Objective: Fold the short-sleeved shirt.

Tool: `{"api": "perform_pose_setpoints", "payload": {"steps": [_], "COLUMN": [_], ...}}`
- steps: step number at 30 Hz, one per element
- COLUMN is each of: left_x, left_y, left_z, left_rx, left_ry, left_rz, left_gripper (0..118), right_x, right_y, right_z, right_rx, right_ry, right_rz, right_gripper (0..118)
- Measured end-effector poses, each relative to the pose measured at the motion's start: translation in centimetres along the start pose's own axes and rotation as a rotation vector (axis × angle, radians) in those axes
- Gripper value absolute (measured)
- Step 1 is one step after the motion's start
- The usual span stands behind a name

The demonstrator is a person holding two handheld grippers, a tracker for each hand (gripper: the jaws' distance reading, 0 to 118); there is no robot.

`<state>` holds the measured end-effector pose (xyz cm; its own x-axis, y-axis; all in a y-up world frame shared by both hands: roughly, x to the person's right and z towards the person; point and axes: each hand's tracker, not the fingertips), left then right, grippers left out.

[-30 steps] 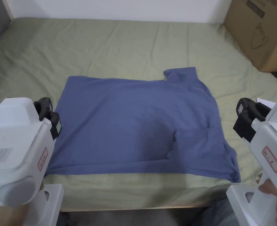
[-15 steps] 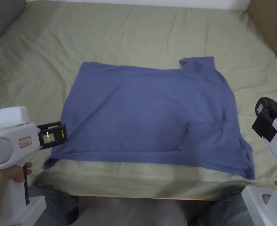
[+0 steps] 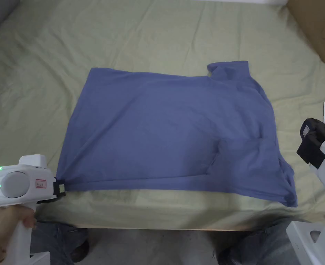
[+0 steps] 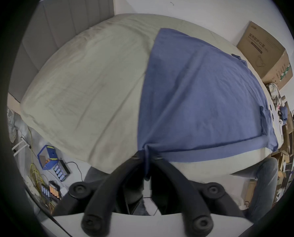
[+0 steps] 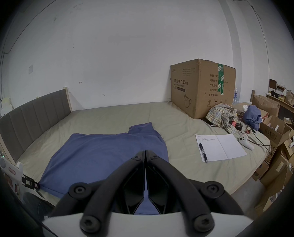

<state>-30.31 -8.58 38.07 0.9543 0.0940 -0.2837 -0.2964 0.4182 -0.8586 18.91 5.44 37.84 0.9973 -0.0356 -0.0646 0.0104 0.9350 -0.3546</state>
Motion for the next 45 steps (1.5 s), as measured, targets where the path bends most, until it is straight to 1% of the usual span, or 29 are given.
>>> {"api": "perform_pose_setpoints", "payload": {"steps": [1, 3, 5, 6, 7, 8, 9, 10, 11, 12, 13, 14, 16, 18, 19, 20, 22, 23, 24, 25, 26, 28, 32, 33, 36, 38, 40, 42, 45], "left_x": [0.4, 0.8, 0.7, 0.6, 0.6, 0.3, 0.3, 0.4, 0.6, 0.7, 0.8, 0.9, 1.1, 1.2, 1.2, 1.2, 1.1, 1.1, 1.2, 1.2, 1.2, 1.1, 1.1, 1.2, 1.8, 2.4, 3.1, 3.6, 4.0], "left_y": [-0.1, -0.2, -0.3, -0.3, -0.3, -0.1, 0.0, 0.1, 0.1, 0.3, 0.4, 0.5, 0.8, 0.9, 0.9, 0.9, 1.0, 1.0, 0.9, 0.9, 0.9, 1.1, 2.5, 3.2, 6.3, 8.9, 11.4, 14.1, 17.6], "left_z": [0.1, 0.6, 1.7, 2.4, 3.1, 3.6, 4.2, 4.8, 5.2, 5.5, 5.8, 6.0, 6.1, 6.2, 6.2, 6.1, 6.0, 6.0, 5.9, 5.9, 5.9, 5.9, 7.2, 7.5, 8.5, 8.3, 7.6, 6.0, 2.7], "left_rx": [0.006, 0.019, 0.078, 0.109, 0.138, 0.163, 0.183, 0.2, 0.213, 0.217, 0.228, 0.236, 0.238, 0.241, 0.241, 0.239, 0.235, 0.233, 0.233, 0.233, 0.231, 0.223, 0.24, 0.252, 0.295, 0.315, 0.329, 0.32, 0.282], "left_ry": [0.006, 0.021, 0.015, 0.013, 0.002, -0.011, -0.026, -0.032, -0.03, -0.03, -0.031, -0.034, -0.035, -0.034, -0.033, -0.031, -0.028, -0.026, -0.023, -0.023, -0.024, -0.021, -0.048, -0.056, -0.075, -0.068, -0.059, -0.045, -0.021], "left_rz": [0.011, 0.006, 0.026, 0.047, 0.071, 0.091, 0.103, 0.109, 0.11, 0.108, 0.11, 0.111, 0.112, 0.111, 0.111, 0.112, 0.118, 0.12, 0.122, 0.125, 0.13, 0.15, 0.19, 0.2, 0.214, 0.213, 0.204, 0.195, 0.185], "left_gripper": [0, 0, 0, 0, 0, 0, 0, 0, 0, 0, 0, 0, 0, 0, 0, 0, 0, 0, 0, 0, 0, 0, 0, 0, 0, 0, 0, 0, 0], "right_x": [0.1, 0.5, 1.1, 1.6, 2.2, 2.8, 3.4, 3.8, 4.2, 4.6, 4.9, 5.2, 5.6, 5.9, 5.9, 5.9, 6.0, 6.0, 6.2, 6.4, 6.8, 7.5, 8.4, 8.4, 8.7, 8.4, 8.3, 7.8, 7.7], "right_y": [0.0, -0.2, -0.4, -0.5, -0.7, -1.0, -1.5, -2.1, -2.7, -3.4, -4.1, -4.6, -6.1, -7.4, -8.1, -8.6, -9.4, -9.8, -10.2, -10.4, -10.2, -9.4, -5.1, -3.9, 0.1, 2.4, 4.0, 5.1, 5.6], "right_z": [0.0, -0.1, -0.7, -1.3, -2.1, -2.9, -3.7, -4.5, -5.3, -6.3, -7.0, -7.6, -8.8, -10.1, -10.5, -10.8, -11.5, -11.7, -11.7, -11.7, -11.5, -11.0, -10.0, -9.9, -10.9, -12.3, -14.5, -16.9, -21.4], "right_rx": [-0.006, -0.038, -0.116, -0.18, -0.264, -0.329, -0.37, -0.421, -0.471, -0.55, -0.609, -0.635, -0.72, -0.783, -0.803, -0.82, -0.85, -0.869, -0.88, -0.868, -0.853, -0.858, -0.775, -0.749, -0.663, -0.616, -0.584, -0.574, -0.582], "right_ry": [-0.003, -0.006, -0.007, -0.006, 0.003, 0.025, 0.02, 0.017, 0.014, 0.02, 0.03, 0.041, 0.044, 0.022, 0.004, -0.004, -0.013, -0.017, -0.03, -0.043, -0.037, 0.0, 0.021, 0.027, 0.039, 0.032, 0.017, -0.007, -0.035], "right_rz": [-0.003, -0.005, -0.008, -0.015, -0.019, -0.03, -0.037, -0.016, 0.015, 0.035, 0.027, 0.02, 0.009, 0.027, 0.043, 0.067, 0.073, 0.073, 0.056, 0.032, -0.01, -0.07, -0.031, -0.032, -0.067, -0.086, -0.079, -0.074, -0.108], "right_gripper": [0, 0, 0, 1, 10, 34, 77, 77, 87, 103, 113, 114, 114, 113, 109, 102, 59, 34, 1, 1, 1, 1, 1, 1, 1, 1, 1, 1, 1]}}
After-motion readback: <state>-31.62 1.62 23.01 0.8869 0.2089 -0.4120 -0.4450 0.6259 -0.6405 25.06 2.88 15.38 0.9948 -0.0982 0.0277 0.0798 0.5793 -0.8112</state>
